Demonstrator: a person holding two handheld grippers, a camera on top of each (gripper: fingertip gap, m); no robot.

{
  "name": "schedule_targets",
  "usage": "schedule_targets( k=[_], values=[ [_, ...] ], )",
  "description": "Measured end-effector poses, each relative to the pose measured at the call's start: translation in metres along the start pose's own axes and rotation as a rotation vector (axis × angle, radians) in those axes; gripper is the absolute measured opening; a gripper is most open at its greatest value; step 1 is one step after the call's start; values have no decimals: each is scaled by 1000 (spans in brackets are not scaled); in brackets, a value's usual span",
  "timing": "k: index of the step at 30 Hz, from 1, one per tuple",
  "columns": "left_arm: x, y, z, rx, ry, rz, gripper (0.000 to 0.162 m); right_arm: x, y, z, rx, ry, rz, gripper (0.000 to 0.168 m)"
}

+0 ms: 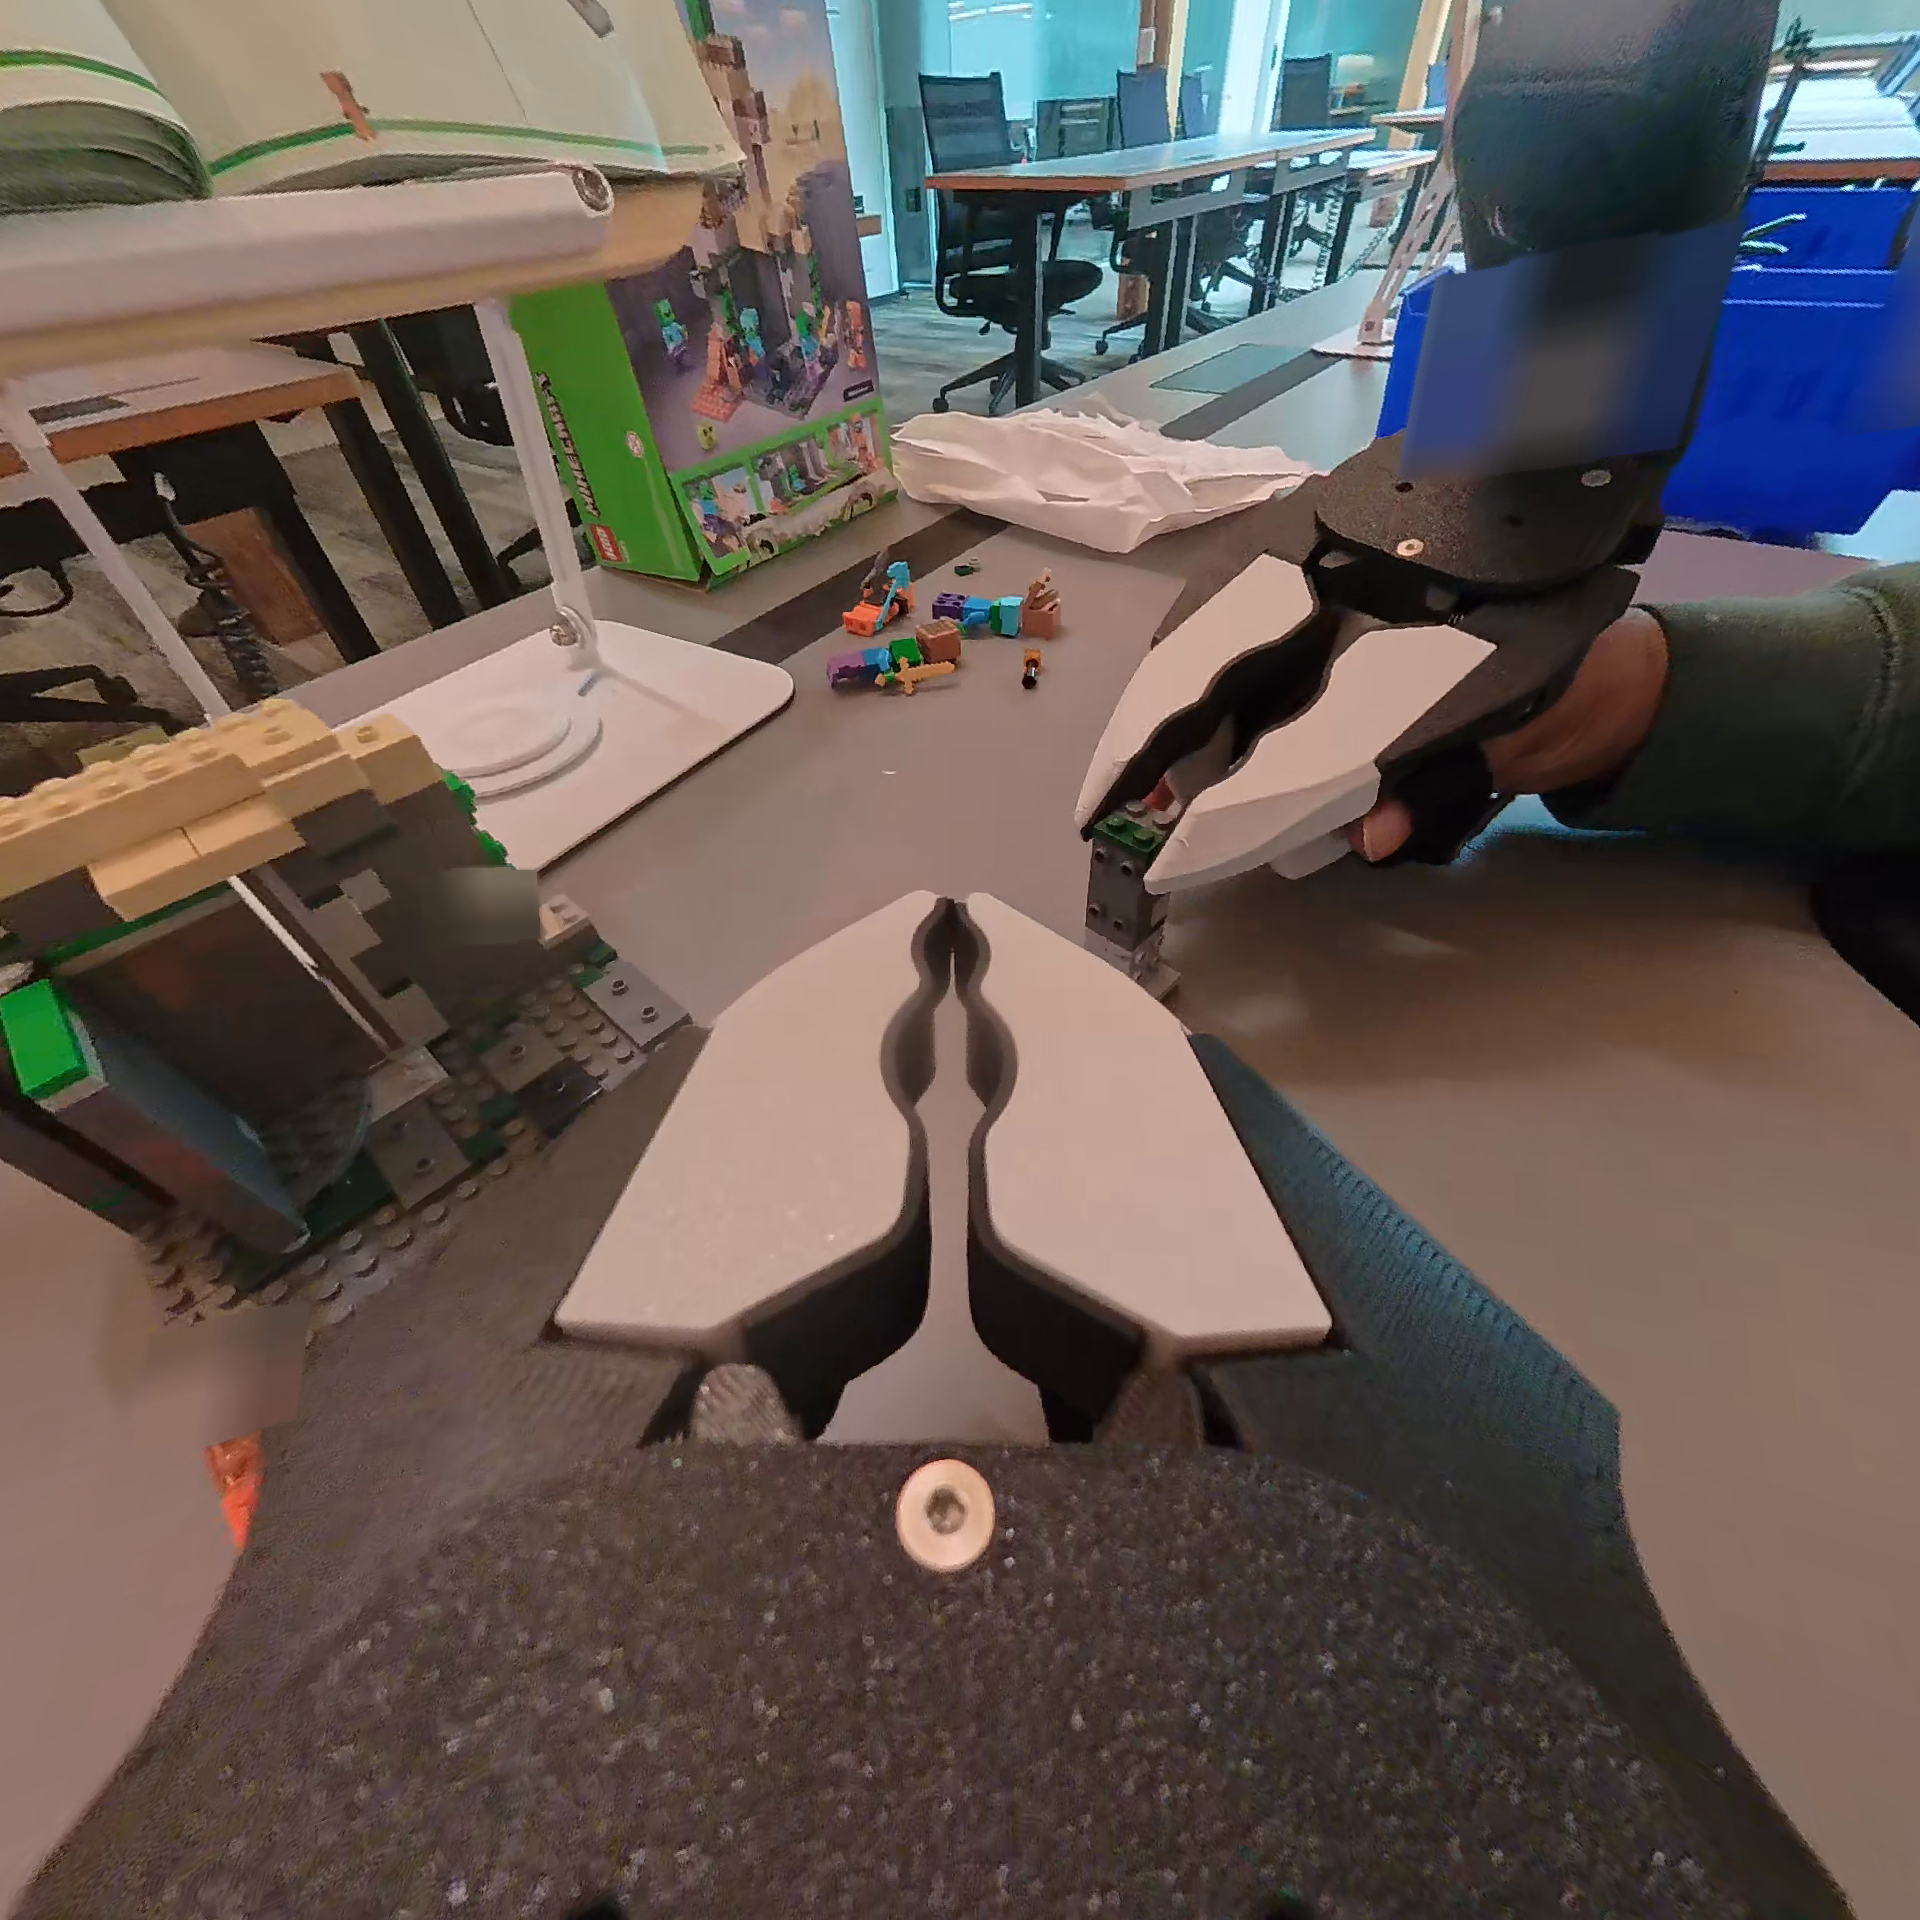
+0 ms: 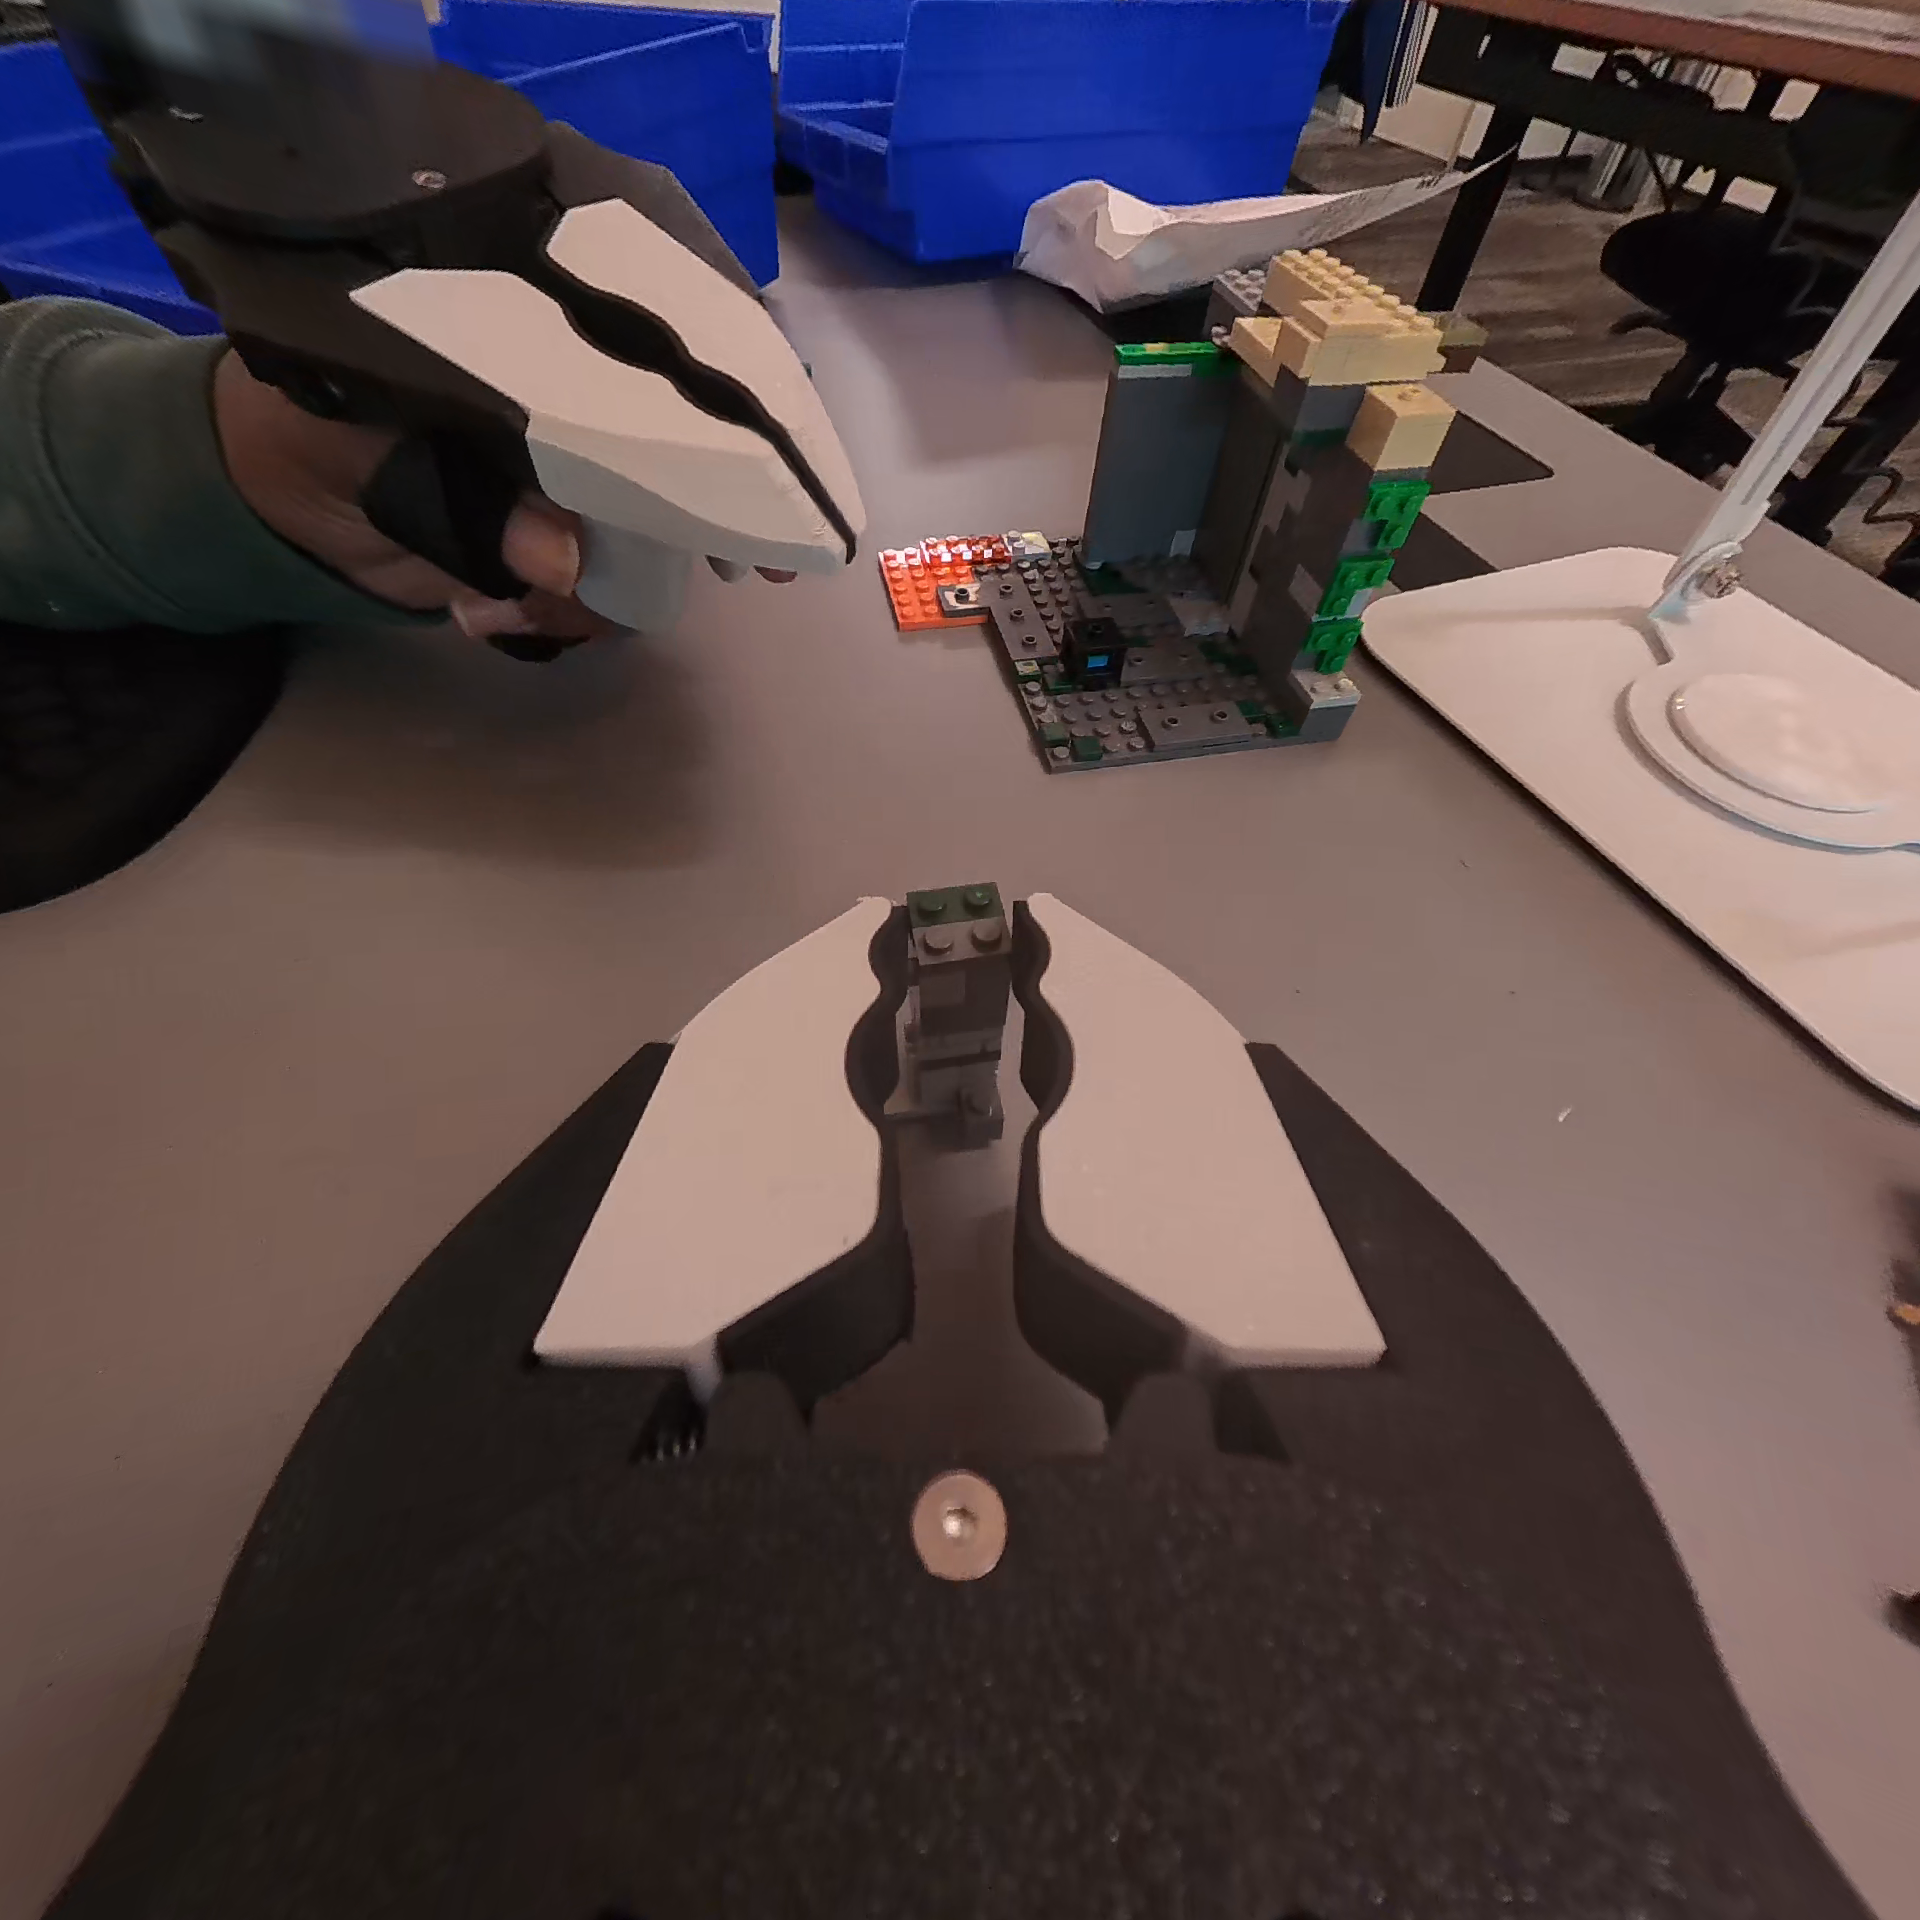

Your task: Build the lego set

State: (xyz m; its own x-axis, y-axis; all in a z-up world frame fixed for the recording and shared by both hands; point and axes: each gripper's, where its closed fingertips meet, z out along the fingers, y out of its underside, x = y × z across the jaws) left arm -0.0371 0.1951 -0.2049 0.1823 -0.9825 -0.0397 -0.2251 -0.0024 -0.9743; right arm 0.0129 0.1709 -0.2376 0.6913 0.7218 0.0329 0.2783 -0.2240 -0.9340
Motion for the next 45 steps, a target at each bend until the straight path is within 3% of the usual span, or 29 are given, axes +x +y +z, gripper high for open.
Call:
schedule_targets(
  k=[6,9,12,15,17,21,23,34,39,45],
  values=[
    [-4,3,0,-6,-8,-22,0,-2,-1,-1,5,25,-58,22],
    [-7,2,-2,-1,-25,-33,3,6,-7,-7,28,74,-40,41],
    [-9,1,-3,-2,-35,-40,7,16,-19,-15,75,126,-24,72],
    [-9,1,-2,-4,-33,-39,8,20,-29,-25,111,140,-9,79],
    [-9,2,-1,-11,-41,-37,6,24,-32,-31,127,166,2,68],
    [-21,-2,-6,14,-126,3,0,34,-39,-44,183,253,-2,17],
    [-29,-5,-10,37,-170,2,0,41,-38,-49,190,311,-7,0],
    [-75,-26,-31,110,-443,-4,0,84,-55,-76,239,668,78,0],
    [-96,-62,-21,117,-496,-58,0,112,-85,-83,308,763,133,0],
    [-107,-117,16,150,-535,-29,0,139,-107,-83,375,787,179,0]
  ],
)
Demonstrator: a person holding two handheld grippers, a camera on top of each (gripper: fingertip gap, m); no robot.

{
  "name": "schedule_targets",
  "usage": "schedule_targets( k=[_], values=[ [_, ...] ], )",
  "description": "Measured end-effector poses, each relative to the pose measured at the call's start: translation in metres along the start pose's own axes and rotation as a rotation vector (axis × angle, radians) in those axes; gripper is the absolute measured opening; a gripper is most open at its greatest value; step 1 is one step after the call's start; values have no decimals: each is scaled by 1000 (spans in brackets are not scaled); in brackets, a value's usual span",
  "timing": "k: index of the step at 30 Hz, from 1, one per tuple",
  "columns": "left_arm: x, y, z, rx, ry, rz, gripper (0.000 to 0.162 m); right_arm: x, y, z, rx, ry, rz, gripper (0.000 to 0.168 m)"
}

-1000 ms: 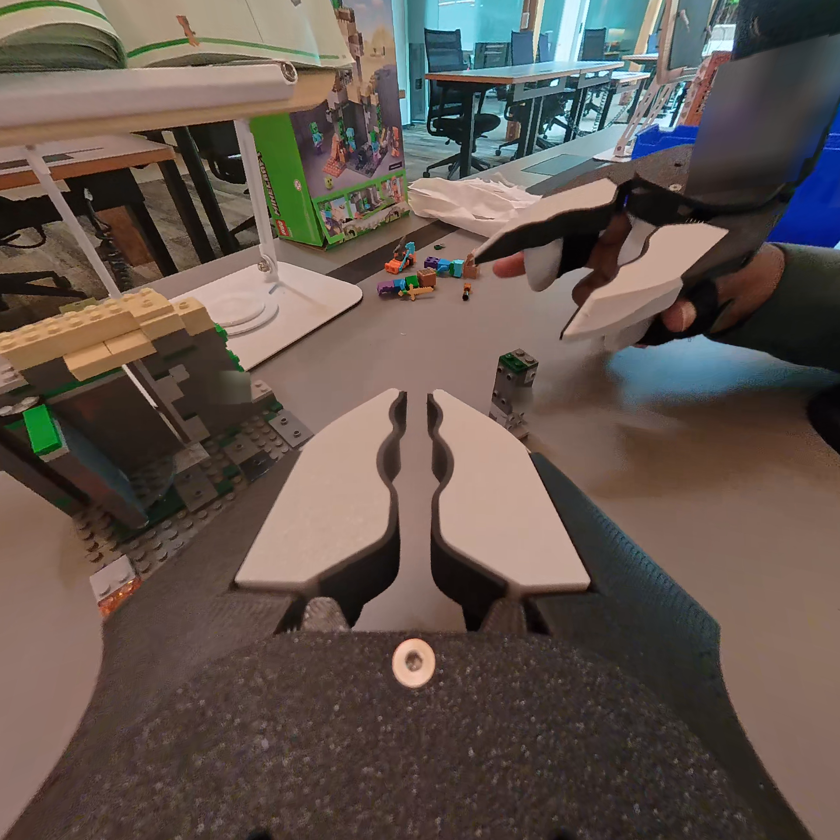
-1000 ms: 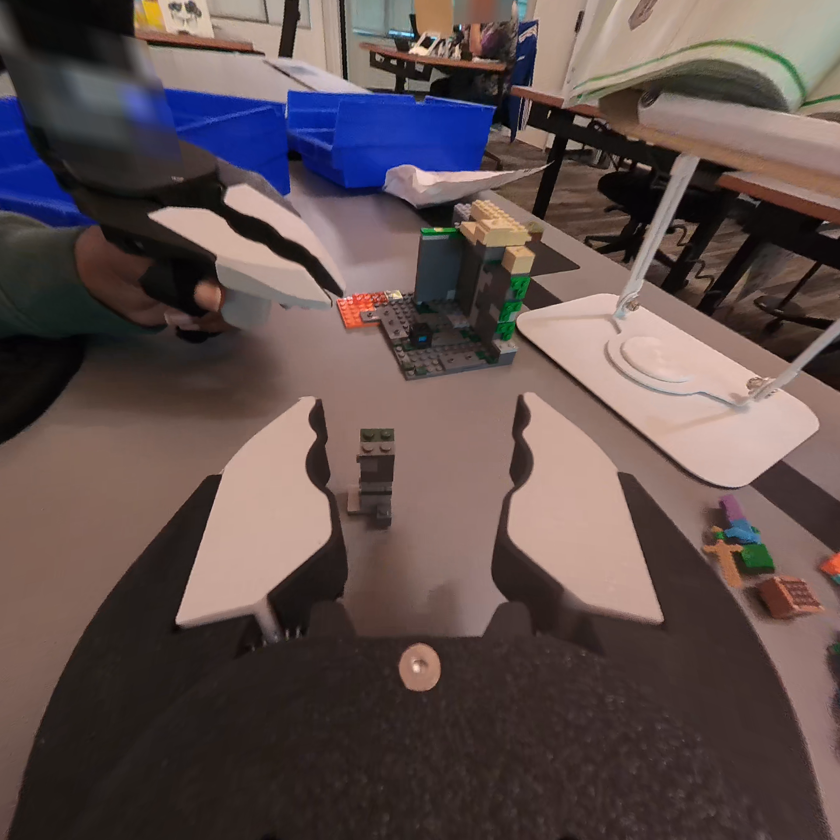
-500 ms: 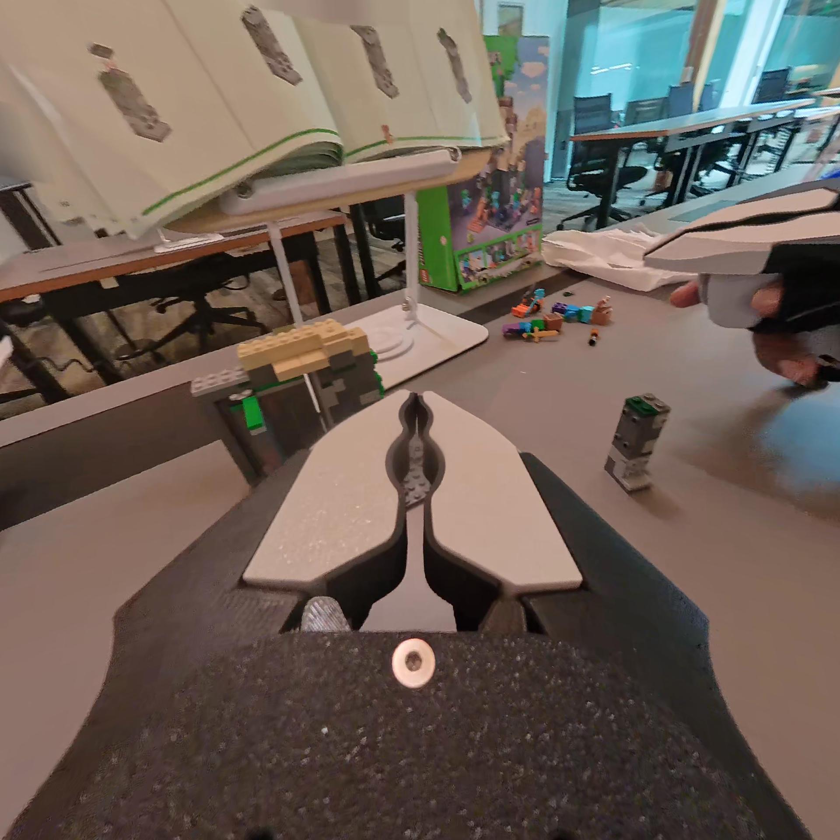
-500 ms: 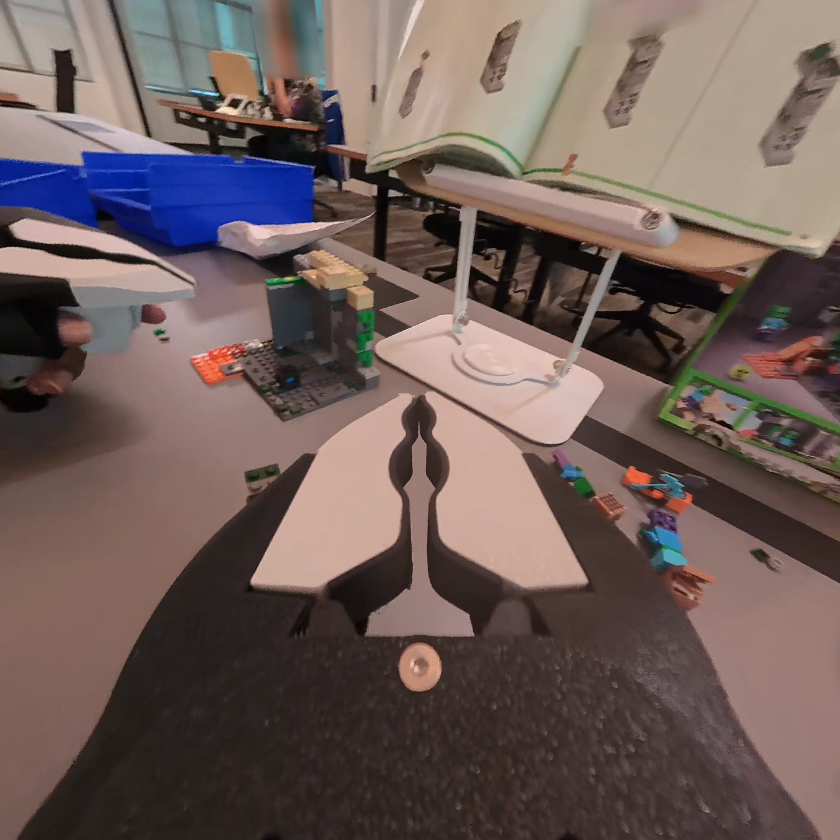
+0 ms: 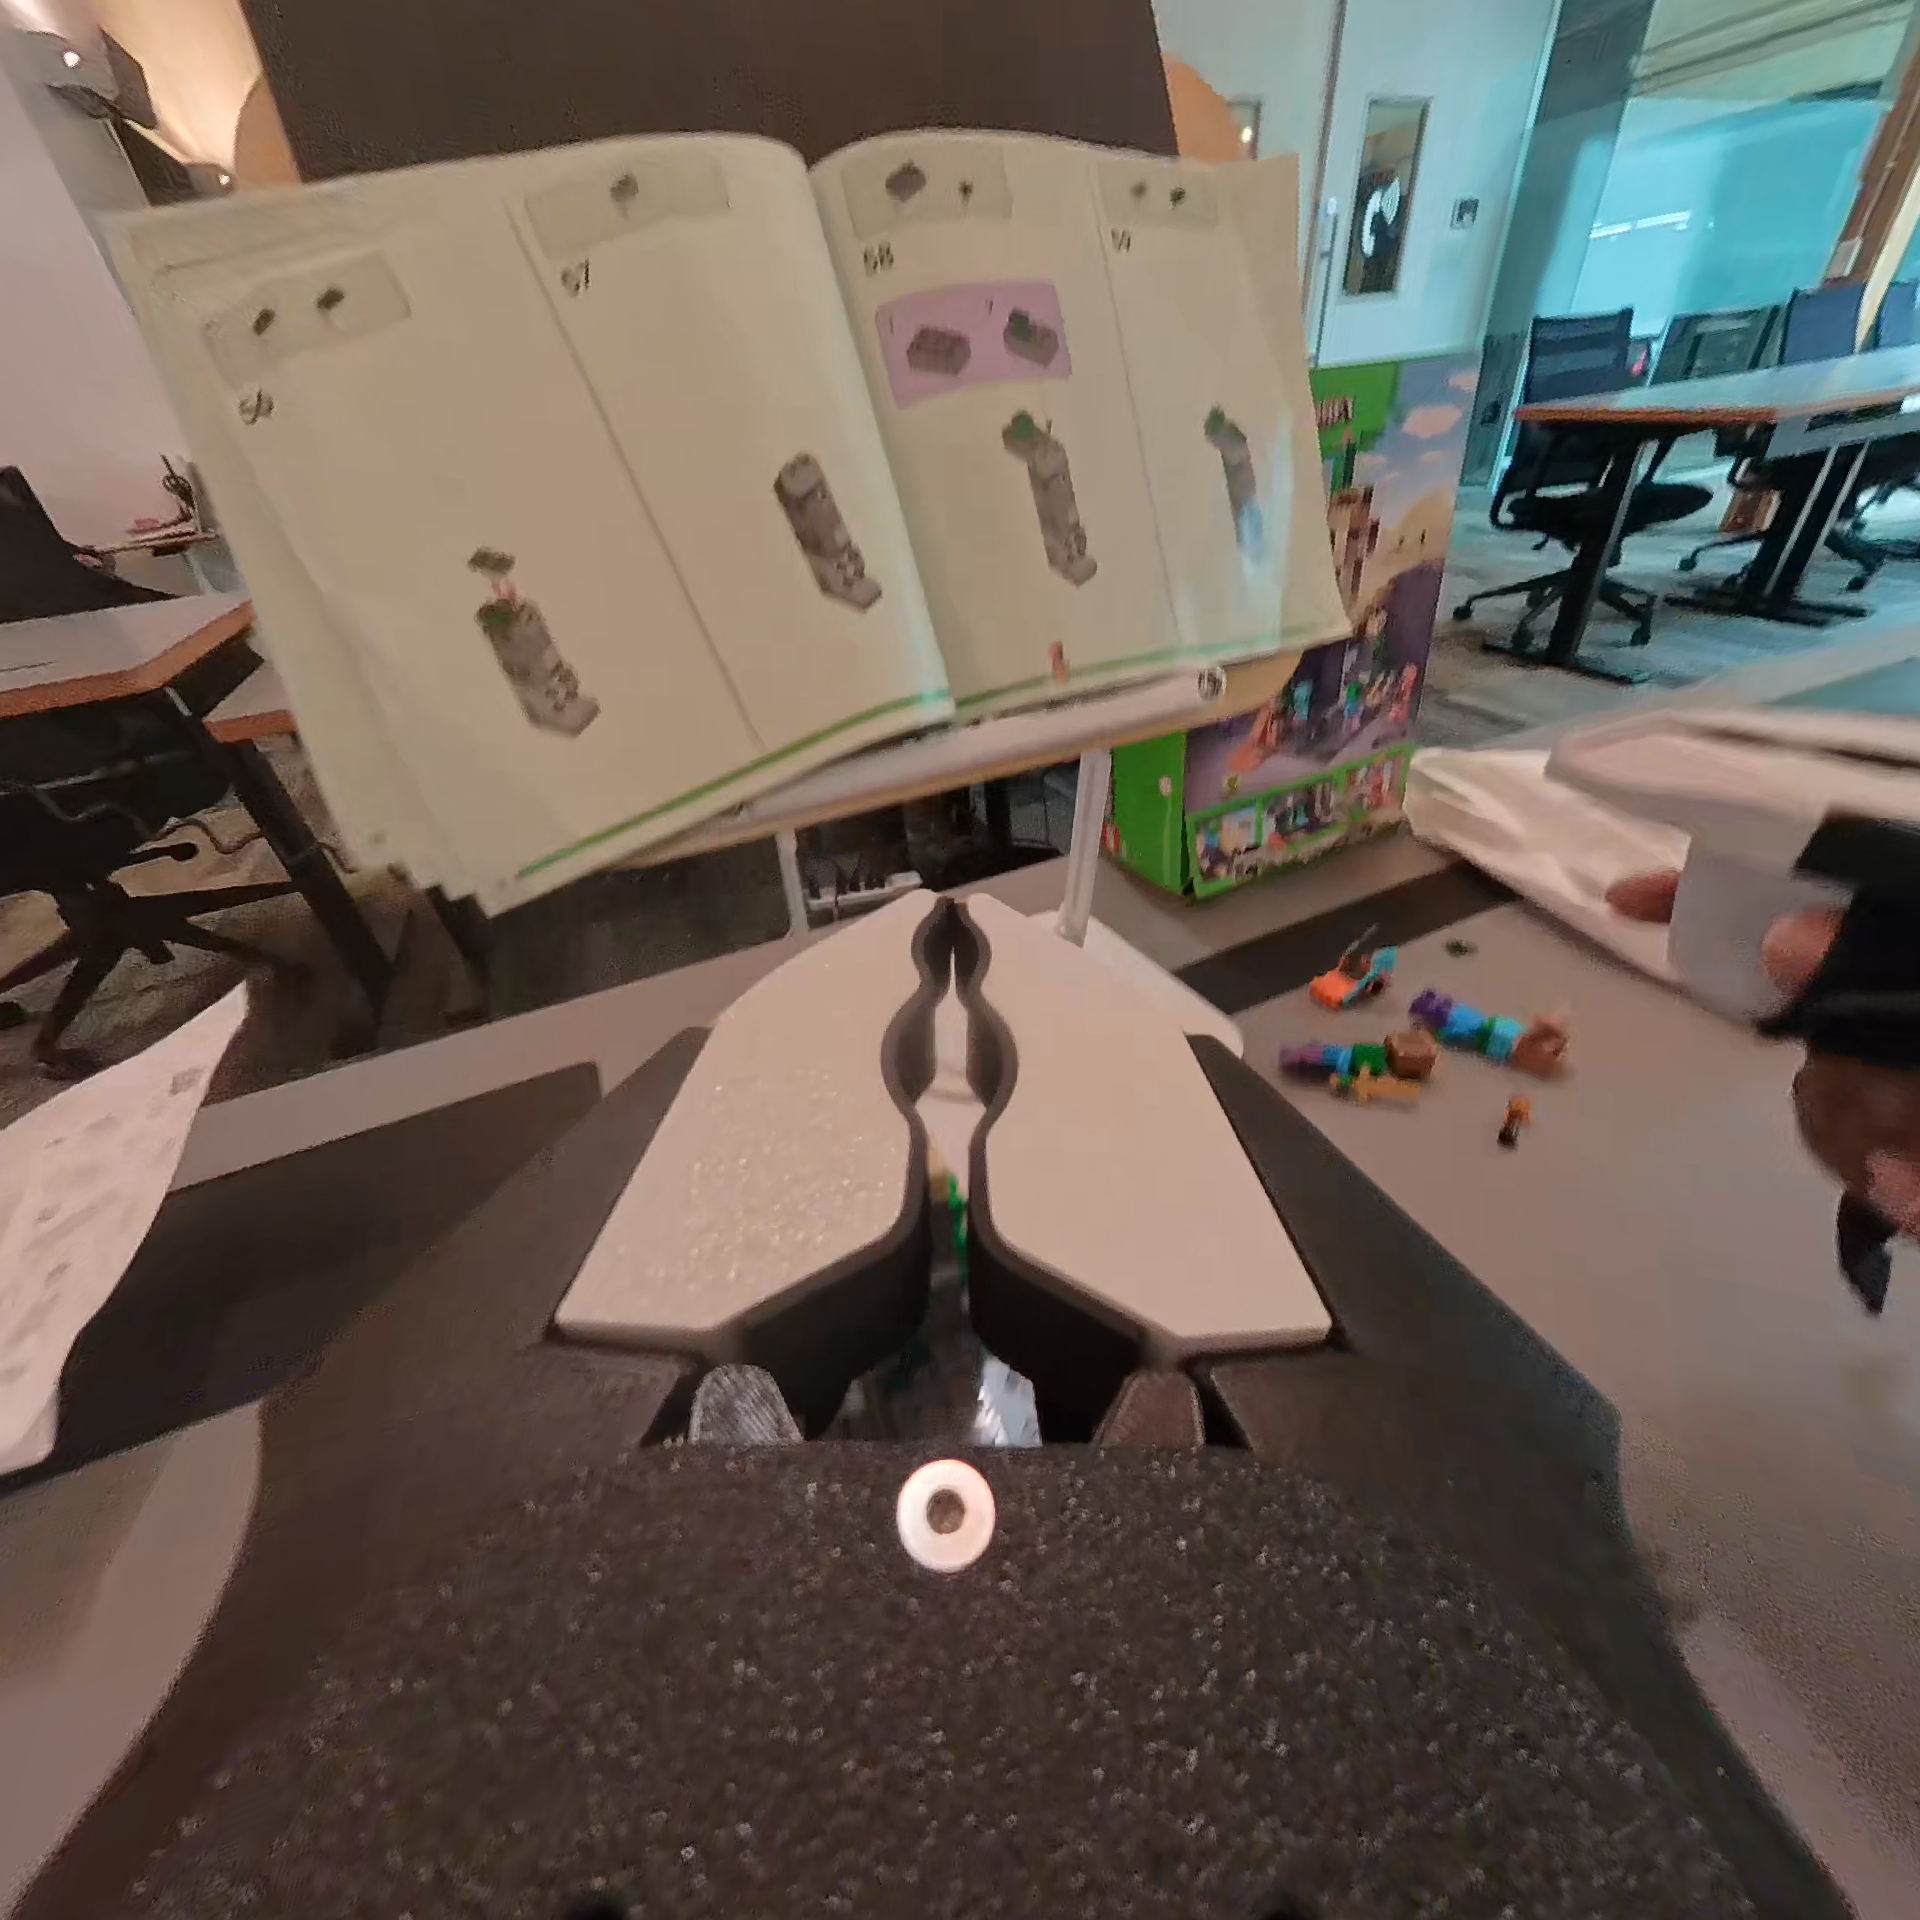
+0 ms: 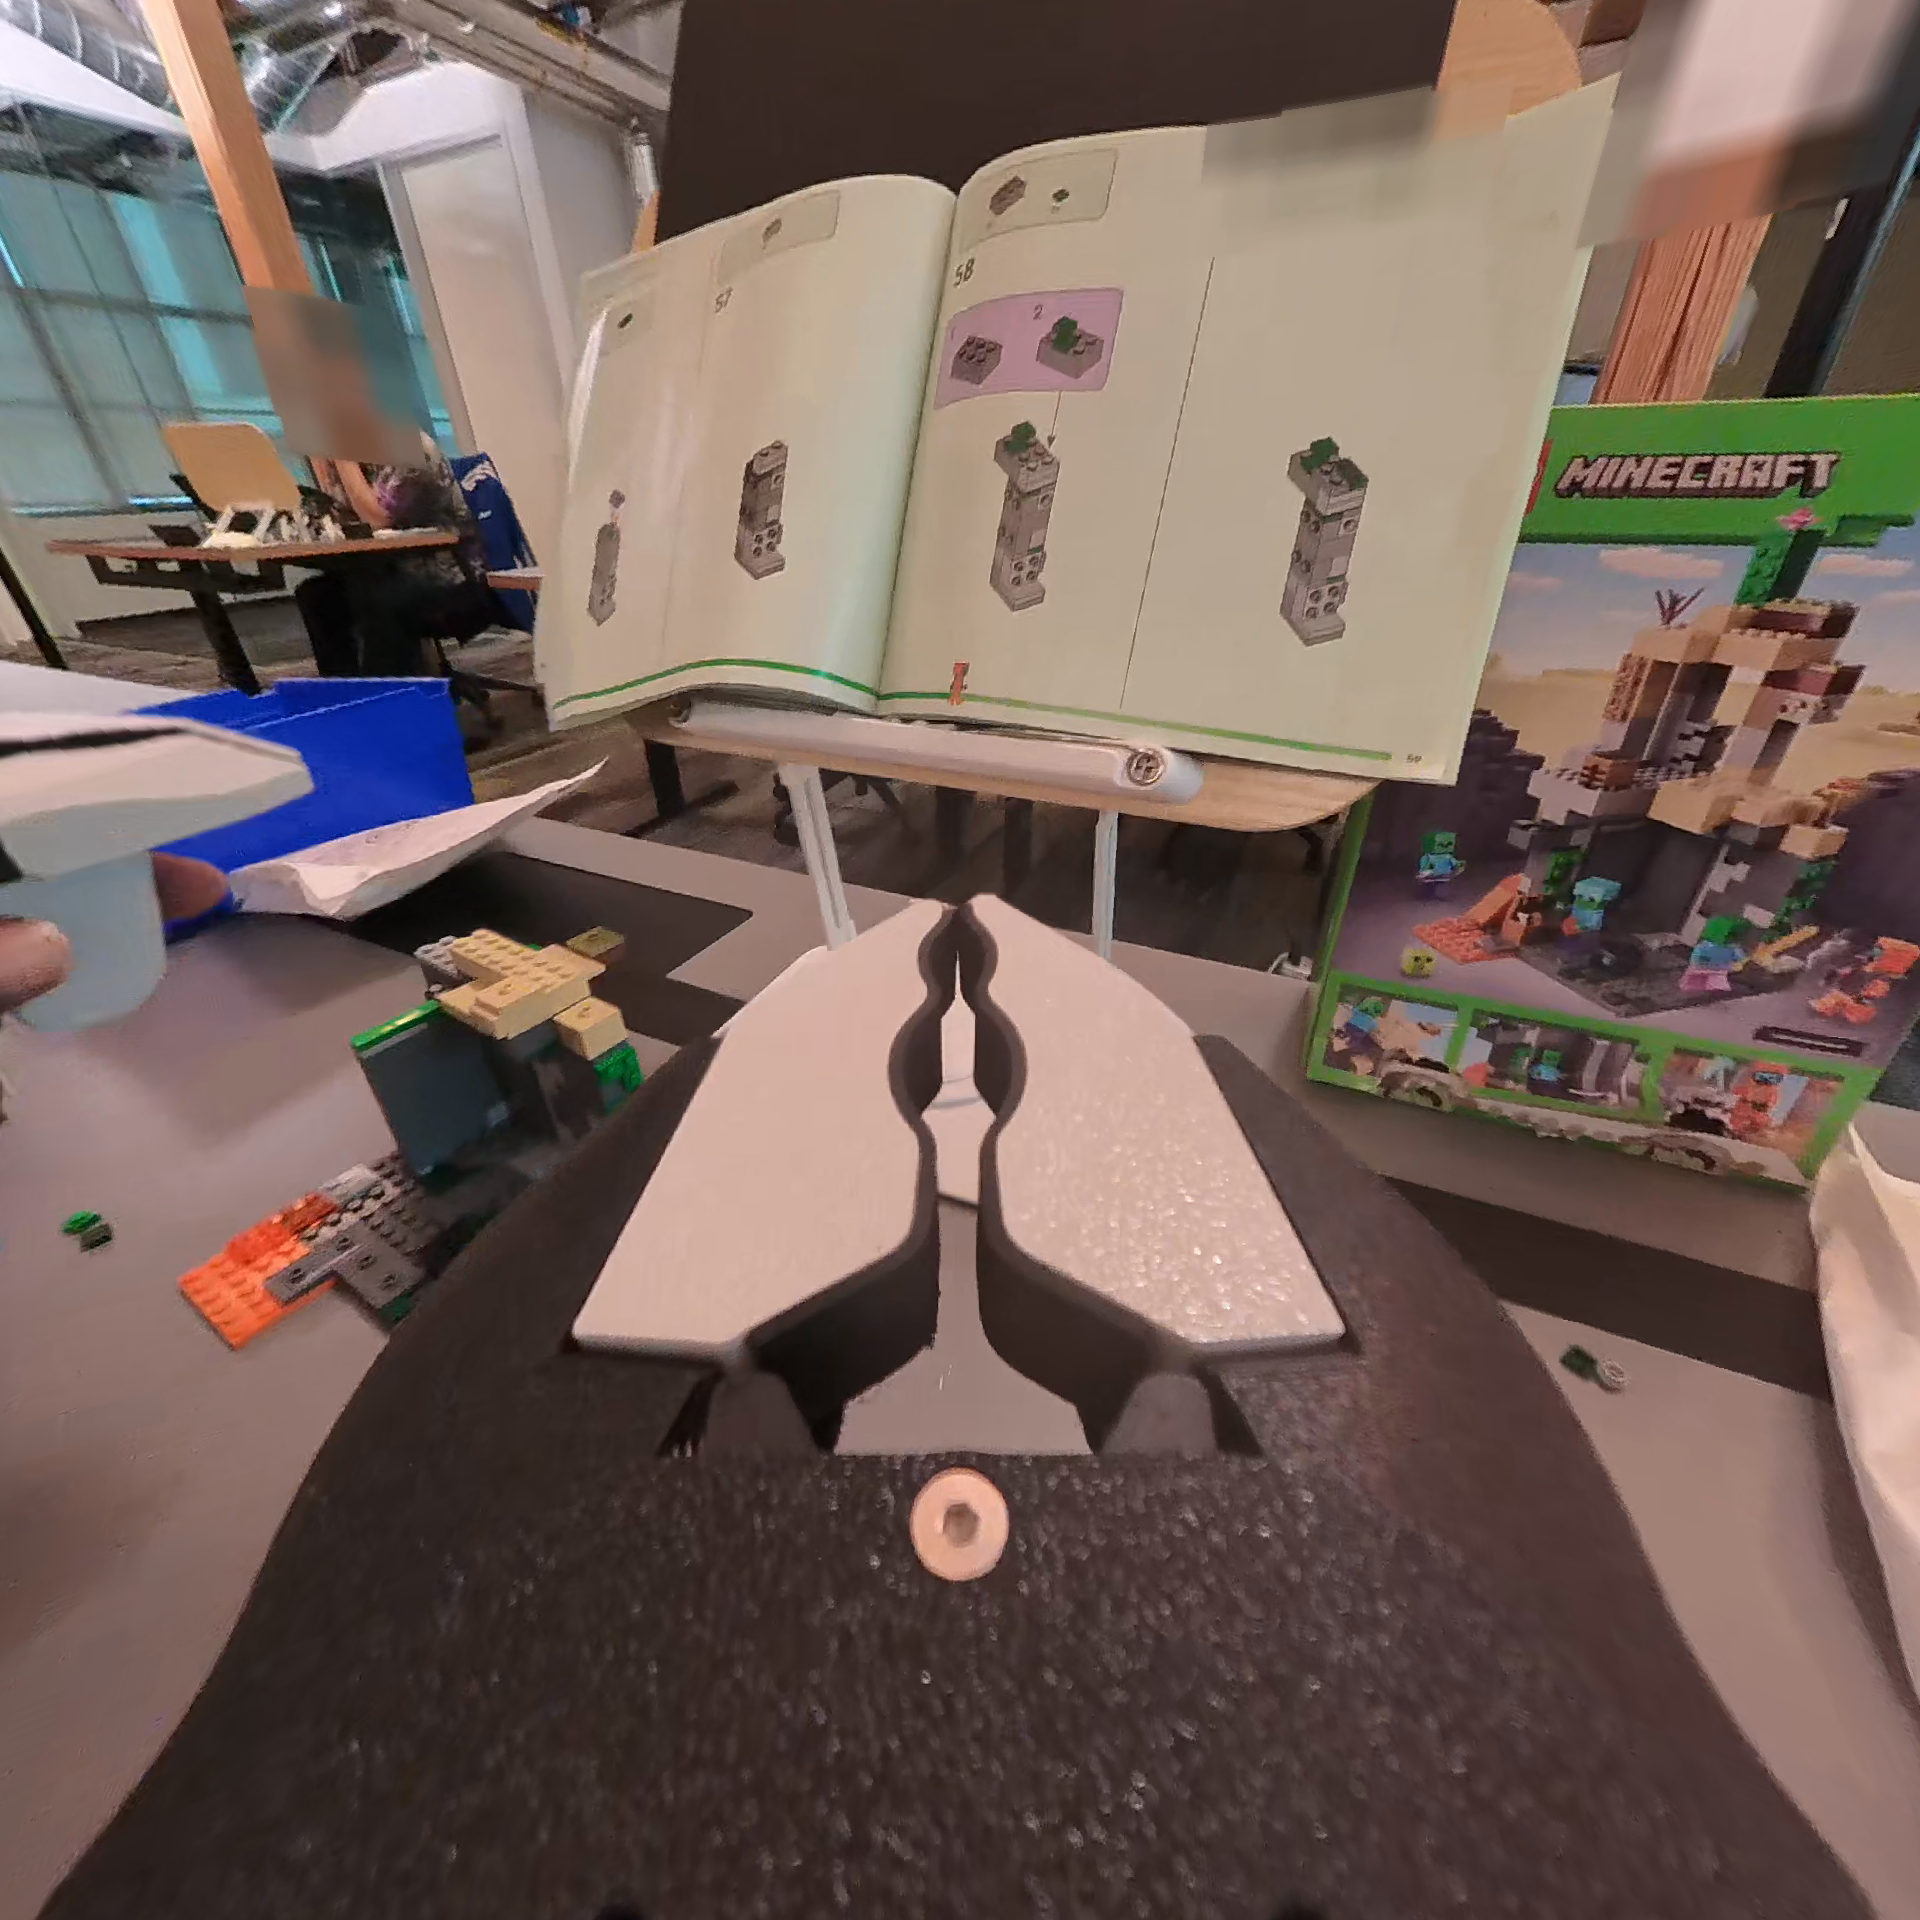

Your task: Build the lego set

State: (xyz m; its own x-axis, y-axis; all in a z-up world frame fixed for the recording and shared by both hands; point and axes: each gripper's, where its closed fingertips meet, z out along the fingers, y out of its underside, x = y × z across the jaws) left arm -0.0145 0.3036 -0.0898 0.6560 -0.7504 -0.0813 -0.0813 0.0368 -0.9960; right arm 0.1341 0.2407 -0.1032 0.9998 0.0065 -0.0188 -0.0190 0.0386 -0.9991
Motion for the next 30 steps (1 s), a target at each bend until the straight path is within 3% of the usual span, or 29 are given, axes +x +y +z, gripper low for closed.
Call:
schedule_targets(
  k=[6,14,30],
  values=[
    [9,-38,57,14,-34,-18,0,6,8,-5,-20,-33,14,0],
    [-5,-53,120,-52,-109,29,0,-2,13,-7,-34,-133,56,2],
    [-27,-54,141,-115,-159,3,0,-20,32,-1,-97,-235,90,6]
  ],
)
